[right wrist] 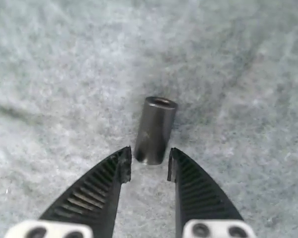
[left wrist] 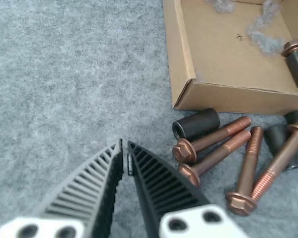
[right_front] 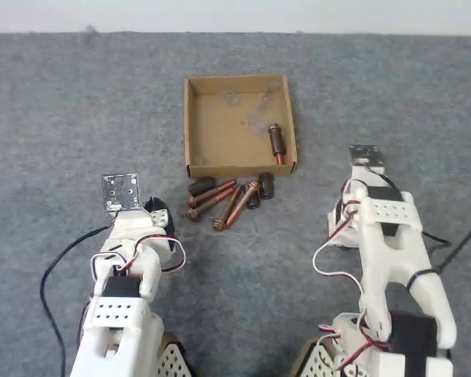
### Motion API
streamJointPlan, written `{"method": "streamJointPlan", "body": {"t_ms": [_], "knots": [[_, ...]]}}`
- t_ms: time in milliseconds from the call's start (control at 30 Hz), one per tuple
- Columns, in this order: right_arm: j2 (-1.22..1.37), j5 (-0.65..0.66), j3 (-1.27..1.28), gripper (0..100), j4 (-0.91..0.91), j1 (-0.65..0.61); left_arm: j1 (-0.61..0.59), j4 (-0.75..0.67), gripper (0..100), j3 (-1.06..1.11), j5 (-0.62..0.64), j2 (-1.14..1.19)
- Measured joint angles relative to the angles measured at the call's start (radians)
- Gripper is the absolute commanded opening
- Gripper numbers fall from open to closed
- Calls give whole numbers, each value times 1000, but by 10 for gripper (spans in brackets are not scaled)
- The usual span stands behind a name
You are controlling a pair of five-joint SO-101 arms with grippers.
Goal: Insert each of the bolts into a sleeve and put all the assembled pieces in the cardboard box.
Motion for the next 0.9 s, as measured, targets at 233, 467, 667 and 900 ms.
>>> {"method": "streamJointPlan", "body": {"t_ms": [233, 467, 667, 900], "knots": [[-11, -34, 21, 108, -83, 2, 0, 0, 12, 0, 0, 0], [61, -34, 21, 108, -167, 2, 0, 0, 12, 0, 0, 0], [61, -34, 21, 108, -172, 2, 0, 0, 12, 0, -2, 0], [68, 11, 21, 108, -172, 2, 0, 0, 12, 0, -2, 0]]}}
